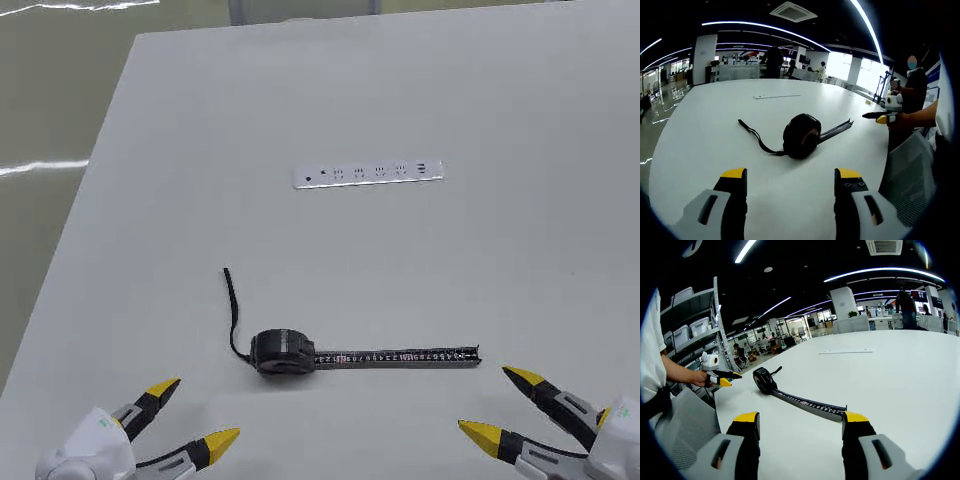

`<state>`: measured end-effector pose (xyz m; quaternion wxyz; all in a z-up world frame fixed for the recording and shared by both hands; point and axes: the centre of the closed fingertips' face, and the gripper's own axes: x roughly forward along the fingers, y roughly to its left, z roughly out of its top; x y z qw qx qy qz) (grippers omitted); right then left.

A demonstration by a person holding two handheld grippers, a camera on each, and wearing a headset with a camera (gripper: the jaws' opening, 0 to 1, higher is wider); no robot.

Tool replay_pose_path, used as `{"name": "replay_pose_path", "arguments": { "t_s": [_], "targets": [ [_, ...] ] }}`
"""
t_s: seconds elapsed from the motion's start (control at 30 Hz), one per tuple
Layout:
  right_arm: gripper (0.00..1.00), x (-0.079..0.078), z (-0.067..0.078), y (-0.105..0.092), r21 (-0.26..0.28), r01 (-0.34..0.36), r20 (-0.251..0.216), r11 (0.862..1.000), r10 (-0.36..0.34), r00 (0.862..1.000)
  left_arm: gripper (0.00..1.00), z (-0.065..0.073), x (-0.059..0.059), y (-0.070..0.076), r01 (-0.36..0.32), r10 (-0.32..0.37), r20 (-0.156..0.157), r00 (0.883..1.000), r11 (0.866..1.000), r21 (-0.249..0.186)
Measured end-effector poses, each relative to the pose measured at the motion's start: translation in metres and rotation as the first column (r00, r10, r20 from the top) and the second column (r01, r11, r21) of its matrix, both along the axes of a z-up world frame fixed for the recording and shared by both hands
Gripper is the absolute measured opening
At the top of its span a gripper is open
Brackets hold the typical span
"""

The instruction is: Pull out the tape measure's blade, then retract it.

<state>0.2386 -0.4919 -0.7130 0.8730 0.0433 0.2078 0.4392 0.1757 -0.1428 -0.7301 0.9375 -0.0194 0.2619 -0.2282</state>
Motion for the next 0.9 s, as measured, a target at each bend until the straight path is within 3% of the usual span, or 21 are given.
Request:
{"name": "replay_pose_path", "arguments": {
  "t_s": [0.47, 0.9],
  "targets": [
    [0.66, -0.016, -0.001, -0.004, 0.001, 0.034, 0.021, 0.999, -0.034, 0.999, 0.68, 0.002, -0.012, -0.001, -0.010, 0.010, 0.003, 1.000, 1.000, 0.004],
    [0.67, -0.021, 0.003, -0.007, -0.007, 0.055, 0.057, 0.998, -0.055, 0.997, 0.69, 0.001, -0.021, 0.006, -0.043, 0.043, 0.017, 0.999, 0.999, 0.015]
  ]
}}
